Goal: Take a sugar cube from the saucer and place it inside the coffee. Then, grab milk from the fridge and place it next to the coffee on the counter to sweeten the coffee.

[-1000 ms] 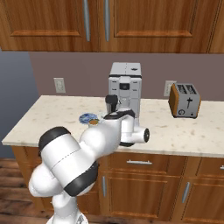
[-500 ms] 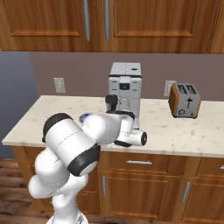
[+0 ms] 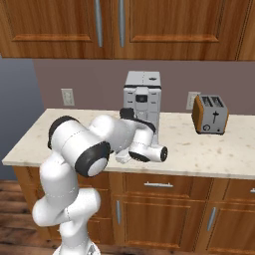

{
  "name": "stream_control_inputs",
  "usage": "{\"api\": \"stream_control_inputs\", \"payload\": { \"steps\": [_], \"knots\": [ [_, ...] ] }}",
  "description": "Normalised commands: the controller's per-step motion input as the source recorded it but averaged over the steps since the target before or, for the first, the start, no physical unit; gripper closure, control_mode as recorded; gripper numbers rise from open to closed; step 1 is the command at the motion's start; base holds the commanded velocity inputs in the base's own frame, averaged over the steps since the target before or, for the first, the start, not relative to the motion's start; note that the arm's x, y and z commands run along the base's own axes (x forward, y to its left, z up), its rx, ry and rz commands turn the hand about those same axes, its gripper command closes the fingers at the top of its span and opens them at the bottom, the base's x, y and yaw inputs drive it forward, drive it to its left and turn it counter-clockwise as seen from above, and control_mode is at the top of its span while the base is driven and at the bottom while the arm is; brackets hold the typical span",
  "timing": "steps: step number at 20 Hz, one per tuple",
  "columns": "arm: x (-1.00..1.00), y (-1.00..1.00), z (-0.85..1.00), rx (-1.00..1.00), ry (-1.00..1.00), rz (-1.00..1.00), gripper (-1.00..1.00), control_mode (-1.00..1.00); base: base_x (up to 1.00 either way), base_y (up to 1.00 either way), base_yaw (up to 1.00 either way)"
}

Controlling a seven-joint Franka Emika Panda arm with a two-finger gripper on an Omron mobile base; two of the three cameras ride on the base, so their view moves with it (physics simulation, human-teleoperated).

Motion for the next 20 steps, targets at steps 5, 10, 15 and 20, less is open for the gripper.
{"api": "stream_control_inputs", "payload": {
  "steps": [5,10,15,20],
  "knots": [
    [0.21,0.0,-0.09,0.0,0.0,-0.03,1.0,-1.0,0.0,0.0,0.0],
    [0.11,0.0,-0.14,0.0,0.0,-0.02,-1.0,-1.0,0.0,0.0,0.0],
    [0.0,0.0,0.0,0.0,0.0,0.0,-1.0,-1.0,0.0,0.0,0.0],
    [-0.05,0.0,0.0,0.0,-0.04,0.0,-1.0,-1.0,0.0,0.0,0.0]
  ]
}}
